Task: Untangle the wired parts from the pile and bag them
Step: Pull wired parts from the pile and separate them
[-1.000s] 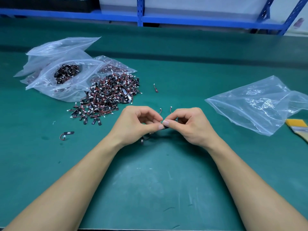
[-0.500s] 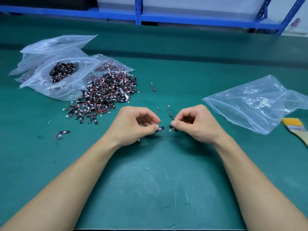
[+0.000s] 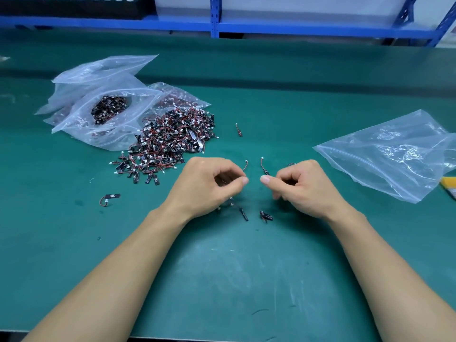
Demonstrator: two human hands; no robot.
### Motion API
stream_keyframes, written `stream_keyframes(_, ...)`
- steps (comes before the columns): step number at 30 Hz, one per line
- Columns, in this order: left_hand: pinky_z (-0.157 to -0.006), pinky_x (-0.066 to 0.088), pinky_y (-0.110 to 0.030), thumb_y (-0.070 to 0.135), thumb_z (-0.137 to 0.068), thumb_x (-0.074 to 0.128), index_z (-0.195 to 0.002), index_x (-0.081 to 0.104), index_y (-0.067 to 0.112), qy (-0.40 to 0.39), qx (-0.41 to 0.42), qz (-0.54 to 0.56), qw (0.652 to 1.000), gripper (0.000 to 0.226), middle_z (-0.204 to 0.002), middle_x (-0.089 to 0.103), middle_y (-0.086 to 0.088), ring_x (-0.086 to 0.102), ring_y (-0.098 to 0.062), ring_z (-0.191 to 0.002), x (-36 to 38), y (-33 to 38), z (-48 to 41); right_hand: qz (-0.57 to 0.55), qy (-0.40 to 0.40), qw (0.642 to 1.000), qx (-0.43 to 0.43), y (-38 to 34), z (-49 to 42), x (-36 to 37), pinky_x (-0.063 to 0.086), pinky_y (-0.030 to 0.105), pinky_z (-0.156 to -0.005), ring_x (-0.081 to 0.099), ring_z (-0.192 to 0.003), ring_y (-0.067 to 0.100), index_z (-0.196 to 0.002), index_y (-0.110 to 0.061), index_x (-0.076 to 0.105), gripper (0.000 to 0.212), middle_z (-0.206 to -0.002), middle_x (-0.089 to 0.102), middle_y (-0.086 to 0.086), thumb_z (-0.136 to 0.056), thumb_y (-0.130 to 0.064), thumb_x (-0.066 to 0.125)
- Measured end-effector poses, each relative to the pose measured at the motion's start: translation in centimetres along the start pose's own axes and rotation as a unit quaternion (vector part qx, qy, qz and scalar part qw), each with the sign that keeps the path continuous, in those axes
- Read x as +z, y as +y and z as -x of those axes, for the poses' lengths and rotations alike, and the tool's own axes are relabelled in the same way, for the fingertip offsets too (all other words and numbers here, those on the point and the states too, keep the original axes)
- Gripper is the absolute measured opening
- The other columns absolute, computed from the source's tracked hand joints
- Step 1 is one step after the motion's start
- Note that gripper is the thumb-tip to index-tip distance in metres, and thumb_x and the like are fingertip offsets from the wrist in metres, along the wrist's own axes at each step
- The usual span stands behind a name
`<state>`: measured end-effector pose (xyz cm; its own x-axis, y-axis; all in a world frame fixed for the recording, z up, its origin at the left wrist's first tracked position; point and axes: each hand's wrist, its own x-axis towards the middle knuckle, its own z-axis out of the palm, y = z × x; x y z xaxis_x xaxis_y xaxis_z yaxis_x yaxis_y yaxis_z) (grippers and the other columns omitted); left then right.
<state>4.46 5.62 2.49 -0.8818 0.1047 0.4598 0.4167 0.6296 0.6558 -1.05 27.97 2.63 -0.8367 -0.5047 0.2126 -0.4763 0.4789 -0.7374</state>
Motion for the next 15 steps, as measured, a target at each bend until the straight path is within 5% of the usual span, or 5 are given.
stream_keyframes(3,-0.073,0.054,-0.024,0.015,-0.084,0.072,-0.093,0.076,0.019,0.070,-0.038,-0.102,0.992,0.010,-0.083,0.072,0.012,0.064,-0.003,-0.069,-0.9,-1.7,-0.6,-0.005,0.013,1.000,0.004,0.0,-0.1,0.2,0.025,0.017,-0.046,0.031,-0.043,0.009,-0.051,-0.016,0.060,0.050,-0.040,0.040,-0.009,-0.089,-0.048,0.063)
stream_keyframes(6,-0.088,0.050,-0.039,0.006,-0.088,0.066,-0.117,0.070,0.017,0.066,-0.106,-0.239,0.963,0.031,-0.109,0.069,0.000,0.063,-0.022,-0.094,-1.7,-3.9,-1.7,-0.008,0.021,1.000,0.001,0.0,-0.1,0.5,0.026,0.014,-0.046,0.032,-0.043,0.009,-0.053,-0.011,0.061,0.050,-0.041,0.046,-0.015,-0.091,-0.044,0.063)
stream_keyframes(11,-0.087,0.037,-0.039,-0.004,-0.086,0.055,-0.127,0.064,0.020,0.030,-0.112,-0.400,0.909,0.049,-0.123,0.057,-0.003,0.045,-0.030,-0.109,-1.4,-5.4,-3.2,-0.004,0.028,1.000,0.002,0.0,-0.2,0.7,0.029,0.029,-0.050,0.036,-0.049,0.024,-0.053,-0.019,0.063,0.048,-0.049,0.048,0.011,-0.091,-0.049,0.062)
stream_keyframes(15,-0.085,0.034,-0.038,0.011,-0.093,0.060,-0.123,0.067,0.023,0.032,-0.109,-0.448,0.887,0.033,-0.117,0.056,-0.002,0.044,-0.029,-0.108,-1.3,-6.1,-3.9,-0.003,0.032,0.999,0.008,0.0,-0.3,0.8,0.034,0.035,-0.051,0.045,-0.056,0.034,-0.055,-0.021,0.066,0.048,-0.054,0.052,0.017,-0.089,-0.053,0.059)
